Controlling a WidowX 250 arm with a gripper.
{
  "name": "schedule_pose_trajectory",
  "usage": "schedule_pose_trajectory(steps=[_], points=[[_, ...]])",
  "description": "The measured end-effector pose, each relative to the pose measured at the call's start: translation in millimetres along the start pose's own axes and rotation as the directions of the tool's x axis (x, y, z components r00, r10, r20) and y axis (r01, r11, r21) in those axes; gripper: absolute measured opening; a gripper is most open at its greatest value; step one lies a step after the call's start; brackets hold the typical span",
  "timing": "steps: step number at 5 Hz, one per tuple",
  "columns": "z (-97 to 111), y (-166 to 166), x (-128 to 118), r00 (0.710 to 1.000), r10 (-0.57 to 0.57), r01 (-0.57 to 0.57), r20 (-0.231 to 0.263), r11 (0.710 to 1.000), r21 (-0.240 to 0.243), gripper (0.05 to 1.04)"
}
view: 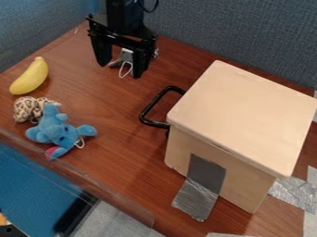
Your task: Put the blue elephant on top of the drawer
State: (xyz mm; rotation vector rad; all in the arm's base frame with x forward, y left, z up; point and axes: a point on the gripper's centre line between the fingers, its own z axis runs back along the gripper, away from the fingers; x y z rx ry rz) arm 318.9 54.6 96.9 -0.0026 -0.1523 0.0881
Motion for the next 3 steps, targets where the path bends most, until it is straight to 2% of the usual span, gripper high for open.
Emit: schedule_pose_trajectory(steps=[1,2,3], points=[[-9.7,-1.1,-5.8,0.999,0.001,-0.001,-0.033,1.0,-0.008,1.0],[-20.3,6.1,-38.4,0.998,-0.016,0.013,-0.065,0.999,-0.041,1.0],[-14.4,11.6,-59.5,0.998,-0.056,0.055,-0.015,0.997,-0.059,1.0]])
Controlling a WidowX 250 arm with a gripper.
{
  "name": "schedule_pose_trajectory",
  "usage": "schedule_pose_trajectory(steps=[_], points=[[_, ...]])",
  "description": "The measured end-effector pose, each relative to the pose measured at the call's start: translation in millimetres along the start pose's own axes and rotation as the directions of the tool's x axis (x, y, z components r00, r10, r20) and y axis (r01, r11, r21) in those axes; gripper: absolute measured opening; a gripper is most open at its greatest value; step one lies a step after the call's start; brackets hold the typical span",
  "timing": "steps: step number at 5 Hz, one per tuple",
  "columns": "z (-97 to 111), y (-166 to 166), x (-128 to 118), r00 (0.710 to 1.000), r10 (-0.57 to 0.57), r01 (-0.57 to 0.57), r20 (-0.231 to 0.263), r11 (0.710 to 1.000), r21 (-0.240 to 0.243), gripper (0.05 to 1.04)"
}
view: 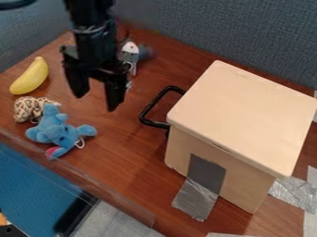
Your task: Put the blue elephant on top of the drawer
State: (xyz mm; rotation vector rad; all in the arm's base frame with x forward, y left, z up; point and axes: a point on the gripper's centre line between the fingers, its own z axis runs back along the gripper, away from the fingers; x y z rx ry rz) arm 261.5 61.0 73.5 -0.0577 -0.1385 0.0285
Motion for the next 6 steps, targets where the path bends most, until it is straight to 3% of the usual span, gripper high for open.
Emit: schedule_pose_trajectory(steps=[1,3,4,6], points=[[-3.8,3.5,-15.6,0.998,-0.046,0.045,0.031,0.999,0.01,1.0],[-19.1,12.3,-22.5,0.998,-0.065,0.064,0.015,0.996,0.06,1.0],[-22.6,22.3,-28.0,0.996,-0.08,0.083,-0.028,0.989,0.121,1.0],[-24.0,36.1,-43.1,0.995,-0.068,0.078,-0.076,0.987,0.139,1.0]])
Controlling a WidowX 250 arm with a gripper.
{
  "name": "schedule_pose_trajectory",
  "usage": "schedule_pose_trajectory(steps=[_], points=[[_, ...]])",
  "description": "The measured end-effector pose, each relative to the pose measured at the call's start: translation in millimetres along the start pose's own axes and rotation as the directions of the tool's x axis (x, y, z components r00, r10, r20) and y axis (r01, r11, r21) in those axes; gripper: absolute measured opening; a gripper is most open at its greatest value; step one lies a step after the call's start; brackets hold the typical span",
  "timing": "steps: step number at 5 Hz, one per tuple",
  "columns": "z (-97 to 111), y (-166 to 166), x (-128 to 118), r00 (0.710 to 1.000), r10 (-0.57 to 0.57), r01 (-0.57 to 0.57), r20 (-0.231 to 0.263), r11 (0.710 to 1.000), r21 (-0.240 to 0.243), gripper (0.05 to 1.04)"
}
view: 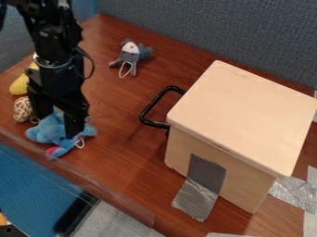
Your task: Put the blue elephant on top of the drawer
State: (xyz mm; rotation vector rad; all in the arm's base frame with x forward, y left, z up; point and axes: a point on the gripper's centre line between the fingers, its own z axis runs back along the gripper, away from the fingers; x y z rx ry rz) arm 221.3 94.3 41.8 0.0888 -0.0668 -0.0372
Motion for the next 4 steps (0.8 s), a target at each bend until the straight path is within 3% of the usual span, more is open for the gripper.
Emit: schedule_pose_trajectory(steps=[2,4], points=[[-13.6,6.7,-6.6,1.0,0.015,-0.014,-0.022,1.0,0.016,0.969],[-15.9,7.5,-7.9,0.999,0.024,-0.024,-0.024,1.0,0.001,0.386]])
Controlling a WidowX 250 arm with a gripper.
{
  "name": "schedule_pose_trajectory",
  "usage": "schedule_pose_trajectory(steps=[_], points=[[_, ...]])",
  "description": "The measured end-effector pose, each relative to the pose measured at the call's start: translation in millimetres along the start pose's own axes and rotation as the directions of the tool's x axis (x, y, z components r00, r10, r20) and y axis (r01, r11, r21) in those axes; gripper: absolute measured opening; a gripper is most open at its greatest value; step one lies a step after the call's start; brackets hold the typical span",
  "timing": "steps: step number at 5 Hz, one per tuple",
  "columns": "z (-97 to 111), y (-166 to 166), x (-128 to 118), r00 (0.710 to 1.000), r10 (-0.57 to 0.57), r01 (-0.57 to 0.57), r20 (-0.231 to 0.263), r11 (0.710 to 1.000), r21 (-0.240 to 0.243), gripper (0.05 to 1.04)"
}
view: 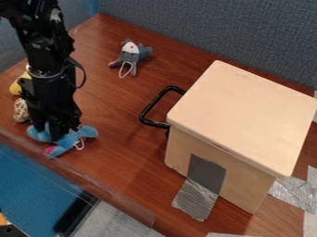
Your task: Put the blue elephant on top of the drawer
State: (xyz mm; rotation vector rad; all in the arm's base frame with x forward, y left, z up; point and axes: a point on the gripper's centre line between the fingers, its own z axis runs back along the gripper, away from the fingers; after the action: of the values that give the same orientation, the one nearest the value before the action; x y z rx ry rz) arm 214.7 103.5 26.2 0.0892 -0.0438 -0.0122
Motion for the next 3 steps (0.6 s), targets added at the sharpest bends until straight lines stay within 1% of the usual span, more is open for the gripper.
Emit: schedule_pose_trajectory(steps=[1,2,3], points=[[2.0,-3.6,-1.0,1.0,0.008,-0.009,-0.003,1.0,-0.029,0.194],[23.1,-8.8,4.0,0.997,0.051,-0.046,0.054,0.994,-0.096,0.124],[50.7,-22.4,15.5,0.989,0.075,-0.057,0.128,0.988,-0.142,0.108]])
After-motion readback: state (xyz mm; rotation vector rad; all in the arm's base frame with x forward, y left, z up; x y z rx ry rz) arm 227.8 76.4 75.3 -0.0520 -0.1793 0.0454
